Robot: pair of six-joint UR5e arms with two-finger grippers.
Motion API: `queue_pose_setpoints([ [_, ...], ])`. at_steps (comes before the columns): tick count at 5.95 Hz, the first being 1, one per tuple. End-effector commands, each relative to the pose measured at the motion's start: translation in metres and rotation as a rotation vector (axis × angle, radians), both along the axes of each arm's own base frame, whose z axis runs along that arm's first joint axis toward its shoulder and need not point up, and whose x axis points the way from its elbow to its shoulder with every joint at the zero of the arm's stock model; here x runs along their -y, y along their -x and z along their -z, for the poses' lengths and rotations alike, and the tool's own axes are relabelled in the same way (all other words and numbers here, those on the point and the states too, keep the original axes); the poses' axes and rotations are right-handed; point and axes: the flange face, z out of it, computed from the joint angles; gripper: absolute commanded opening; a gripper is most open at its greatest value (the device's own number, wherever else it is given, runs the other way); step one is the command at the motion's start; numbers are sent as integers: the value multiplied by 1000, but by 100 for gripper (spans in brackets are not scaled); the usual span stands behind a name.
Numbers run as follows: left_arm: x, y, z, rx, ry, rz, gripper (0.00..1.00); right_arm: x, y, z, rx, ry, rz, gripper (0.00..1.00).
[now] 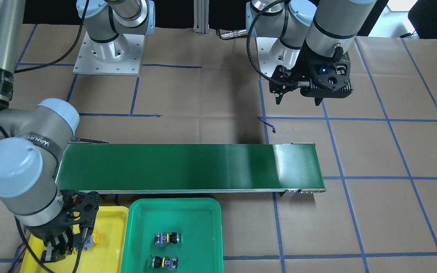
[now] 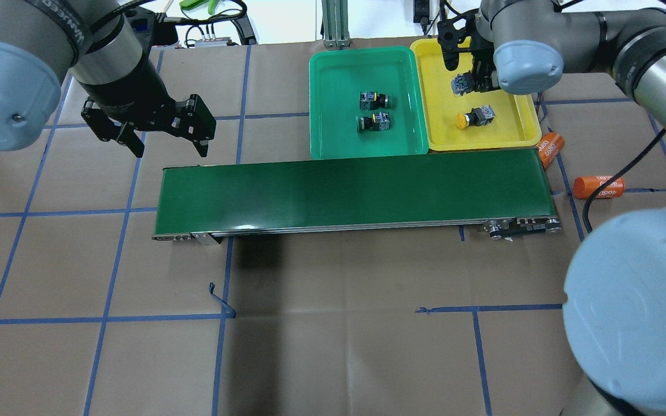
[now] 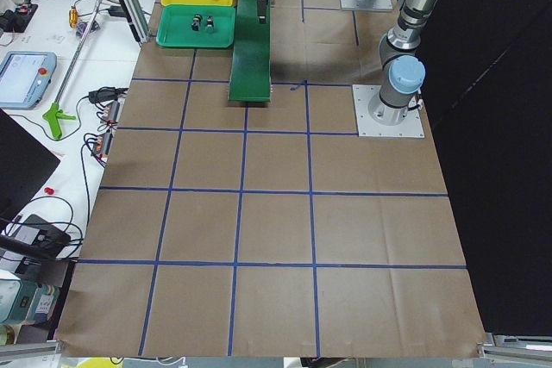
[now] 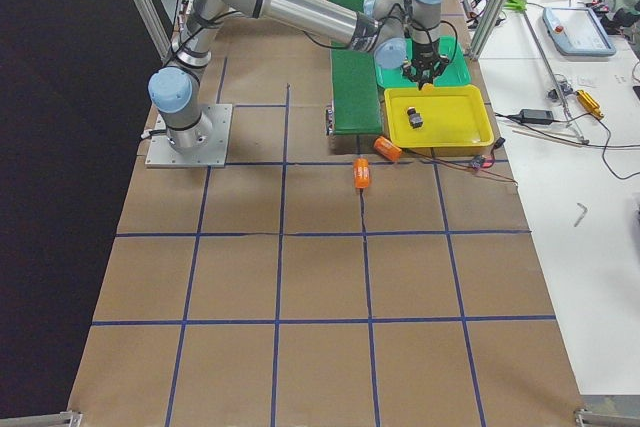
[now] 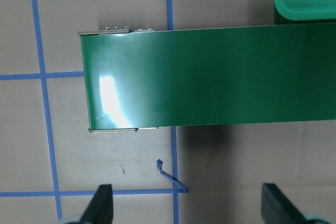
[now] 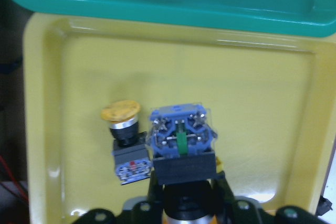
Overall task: Sort buttons by color to trays
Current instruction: 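Carry the yellow button into the yellow tray and open the right gripper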
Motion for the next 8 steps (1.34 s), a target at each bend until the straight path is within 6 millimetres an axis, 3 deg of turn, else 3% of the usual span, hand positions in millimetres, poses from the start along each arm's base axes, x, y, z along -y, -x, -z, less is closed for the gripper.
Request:
queue_pose_setpoints([
  [1, 1, 0, -1, 0, 2, -1, 98, 36, 17, 60, 82, -14, -3, 38],
  [2, 1, 0, -1, 0, 2, -1, 98, 35, 17, 58, 123, -22, 24, 99],
  [3, 1, -1, -1, 1, 2, -1, 98, 29, 17, 46, 142, -48, 126, 100],
  [5, 0, -1, -2, 1, 2, -1, 98, -15, 14, -27, 193, -161, 462, 100],
  [6, 0, -1, -2, 3, 4, -1, 98, -49, 8, -57, 208, -185, 630, 100],
  [8, -1, -1, -3, 3, 5, 0, 98, -118, 3, -133, 187, -167, 1070, 100],
])
